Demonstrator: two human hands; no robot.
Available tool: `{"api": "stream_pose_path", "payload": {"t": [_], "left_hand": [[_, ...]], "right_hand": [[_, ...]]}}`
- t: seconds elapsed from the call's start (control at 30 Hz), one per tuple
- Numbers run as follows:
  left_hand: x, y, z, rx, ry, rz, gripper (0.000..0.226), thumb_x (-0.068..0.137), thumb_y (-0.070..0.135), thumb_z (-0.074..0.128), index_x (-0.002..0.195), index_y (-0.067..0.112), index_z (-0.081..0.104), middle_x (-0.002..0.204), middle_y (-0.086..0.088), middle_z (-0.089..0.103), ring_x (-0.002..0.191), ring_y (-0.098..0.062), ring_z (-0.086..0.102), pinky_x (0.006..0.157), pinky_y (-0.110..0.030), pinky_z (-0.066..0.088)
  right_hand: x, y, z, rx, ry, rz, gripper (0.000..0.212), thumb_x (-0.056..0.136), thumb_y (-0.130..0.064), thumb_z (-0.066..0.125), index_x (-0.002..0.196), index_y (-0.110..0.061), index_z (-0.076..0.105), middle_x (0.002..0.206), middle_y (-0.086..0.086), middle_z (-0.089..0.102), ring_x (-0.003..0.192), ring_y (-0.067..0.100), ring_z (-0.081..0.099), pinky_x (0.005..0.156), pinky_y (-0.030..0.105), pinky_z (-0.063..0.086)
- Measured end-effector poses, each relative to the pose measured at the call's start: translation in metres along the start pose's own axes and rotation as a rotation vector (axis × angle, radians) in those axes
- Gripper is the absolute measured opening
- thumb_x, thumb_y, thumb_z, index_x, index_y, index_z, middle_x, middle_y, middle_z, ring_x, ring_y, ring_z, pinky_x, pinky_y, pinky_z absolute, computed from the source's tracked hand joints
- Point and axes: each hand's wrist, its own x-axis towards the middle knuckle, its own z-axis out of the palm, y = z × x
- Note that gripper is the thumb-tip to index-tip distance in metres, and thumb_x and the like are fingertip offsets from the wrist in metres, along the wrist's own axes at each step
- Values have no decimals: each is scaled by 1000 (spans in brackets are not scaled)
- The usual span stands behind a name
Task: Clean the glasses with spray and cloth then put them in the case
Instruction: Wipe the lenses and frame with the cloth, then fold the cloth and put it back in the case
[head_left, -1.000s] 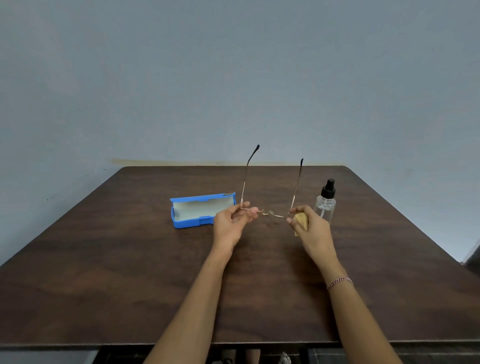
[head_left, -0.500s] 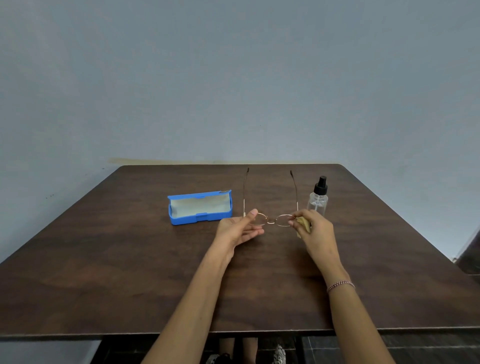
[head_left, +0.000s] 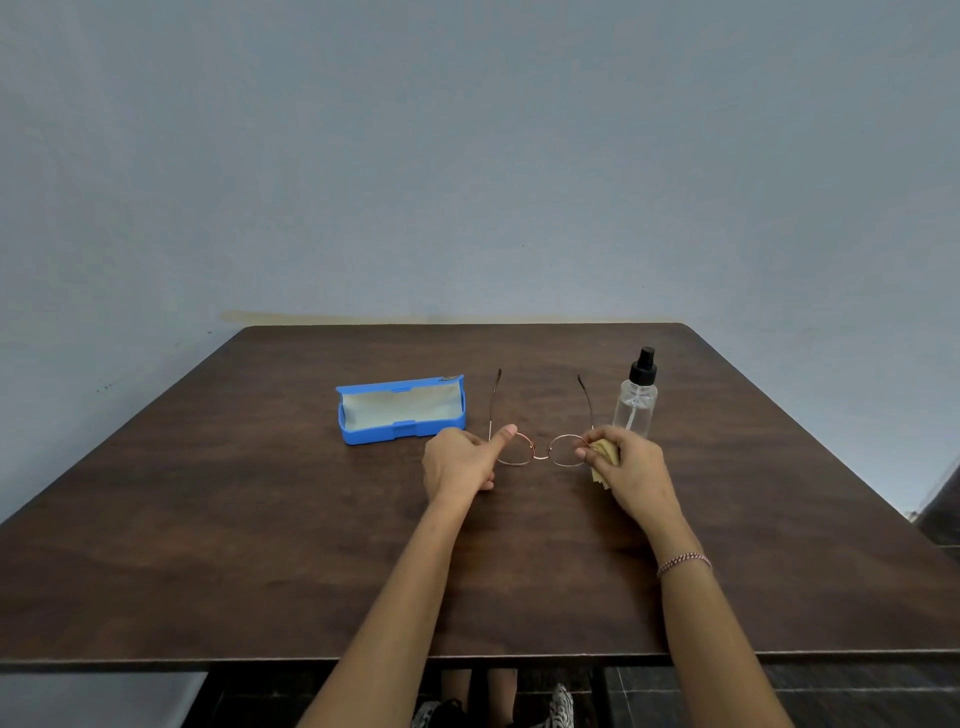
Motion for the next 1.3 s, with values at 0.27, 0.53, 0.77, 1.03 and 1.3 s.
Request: {"api": "stream_pose_path", "payload": {"t": [0.27,0.53,0.77,1.03,1.3], "left_hand": [[0,0,0,99,56,42,52,71,63,66,64,12,68,57,-2,68,55,-10,66,82,-33,54],[-3,2,-3,66,60,28,52,70,63,66,71,12,68,58,0,68,53,-9,66,82,-29,53],[-12,5,-21,-142,85,28,48,70,57,71,65,11,63,56,-2,66,48,-13,66,65,-27,58],[-35,4,-21,-351,-120,50,27,78,29,74,87,4,69,72,-6,71,64,-12,70,67,-27,59],[-45,-9,-36,-613,-350,-129,20,78,20,74,93,6,72,84,-6,73,73,-10,70,66,-27,58]], "right_hand": [[4,-1,0,-26,-20,57,4,84,-21,69,87,-23,68,84,-4,63,73,3,53,54,13,35],[1,-1,-1,18,-10,97,11,82,-23,70,93,-23,66,88,-1,63,81,11,56,53,13,36],[-5,-12,-6,200,100,106,22,80,-29,72,99,-23,63,91,1,63,78,10,59,54,10,45],[-25,-44,15,668,-76,156,40,80,-4,70,112,-16,47,92,0,69,83,14,63,72,22,54],[-37,-57,38,840,-120,211,27,78,1,69,95,-11,52,87,8,68,64,2,65,55,13,47]]}}
